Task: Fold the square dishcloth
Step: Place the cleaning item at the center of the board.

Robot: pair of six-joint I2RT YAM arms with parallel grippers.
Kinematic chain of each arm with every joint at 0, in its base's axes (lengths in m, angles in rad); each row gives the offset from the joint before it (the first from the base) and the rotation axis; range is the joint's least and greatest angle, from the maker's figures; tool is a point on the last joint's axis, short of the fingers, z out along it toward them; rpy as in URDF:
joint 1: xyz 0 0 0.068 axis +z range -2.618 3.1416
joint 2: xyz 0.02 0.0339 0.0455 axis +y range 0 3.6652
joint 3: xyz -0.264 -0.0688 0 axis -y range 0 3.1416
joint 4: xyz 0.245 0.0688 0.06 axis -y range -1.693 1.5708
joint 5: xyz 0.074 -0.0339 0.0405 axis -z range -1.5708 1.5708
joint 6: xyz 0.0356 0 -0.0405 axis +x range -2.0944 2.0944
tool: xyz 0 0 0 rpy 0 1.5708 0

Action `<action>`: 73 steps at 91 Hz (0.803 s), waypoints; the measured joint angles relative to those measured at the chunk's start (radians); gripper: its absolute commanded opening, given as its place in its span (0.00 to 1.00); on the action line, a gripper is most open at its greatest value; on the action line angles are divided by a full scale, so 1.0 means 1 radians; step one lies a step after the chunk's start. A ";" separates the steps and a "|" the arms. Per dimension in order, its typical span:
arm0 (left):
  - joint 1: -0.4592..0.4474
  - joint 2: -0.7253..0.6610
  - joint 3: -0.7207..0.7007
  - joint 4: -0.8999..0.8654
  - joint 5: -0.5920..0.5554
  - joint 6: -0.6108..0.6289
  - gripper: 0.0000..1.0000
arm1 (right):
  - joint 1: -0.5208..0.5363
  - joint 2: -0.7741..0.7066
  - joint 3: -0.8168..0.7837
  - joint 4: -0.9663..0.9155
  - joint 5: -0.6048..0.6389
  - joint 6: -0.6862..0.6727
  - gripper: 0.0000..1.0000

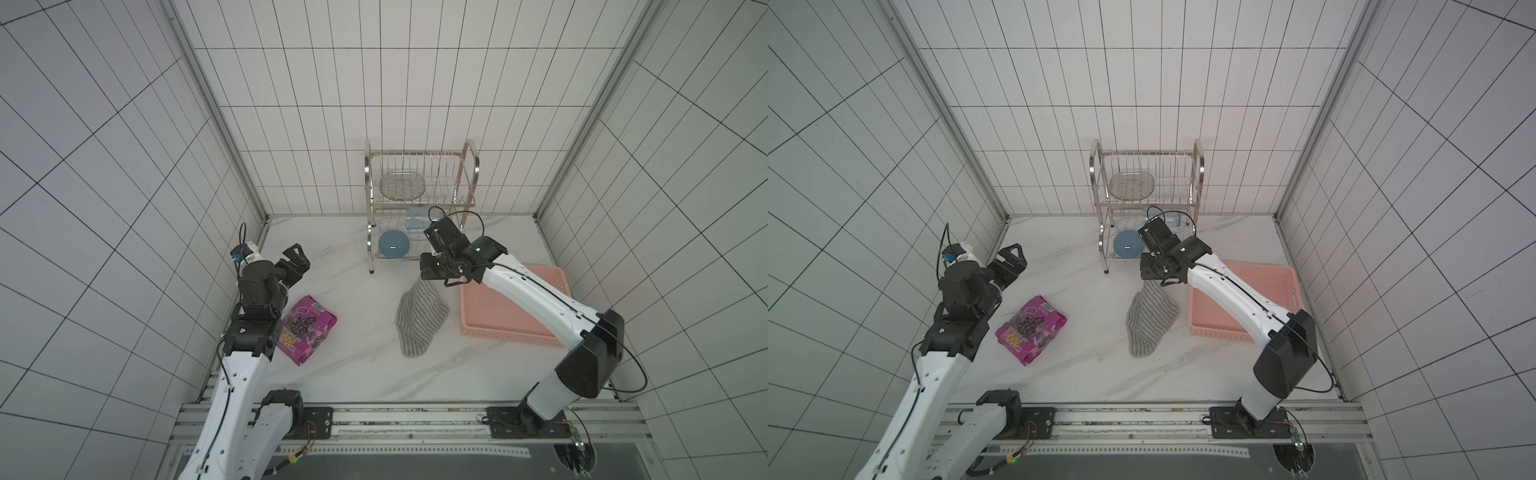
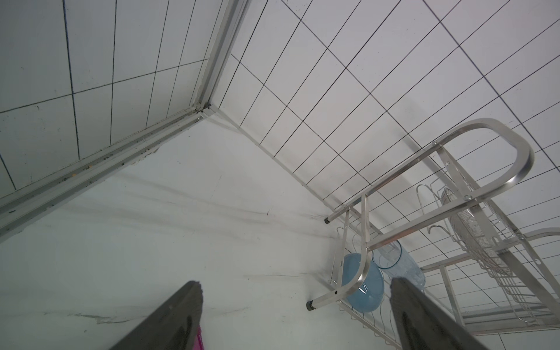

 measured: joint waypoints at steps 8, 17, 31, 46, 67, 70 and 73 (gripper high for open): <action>0.000 0.019 -0.024 0.003 0.024 -0.010 0.98 | -0.041 0.081 0.020 0.008 0.007 -0.019 0.17; 0.000 0.030 -0.065 0.010 0.053 -0.023 0.98 | -0.070 0.148 0.051 0.008 0.022 -0.057 0.34; 0.000 0.029 -0.134 0.021 0.088 -0.037 0.95 | -0.079 0.164 0.074 0.003 0.042 -0.103 0.52; -0.029 0.033 -0.185 0.038 0.128 -0.052 0.76 | -0.060 0.078 0.003 0.006 0.067 -0.117 0.59; -0.286 0.071 -0.220 0.061 0.099 -0.052 0.69 | 0.034 -0.107 -0.237 0.038 0.081 -0.093 0.57; -0.333 0.087 -0.220 0.070 0.092 -0.051 0.68 | 0.050 -0.123 -0.274 0.047 0.081 -0.086 0.57; -0.381 0.109 -0.220 0.084 0.082 -0.051 0.67 | 0.066 -0.138 -0.314 0.060 0.081 -0.077 0.57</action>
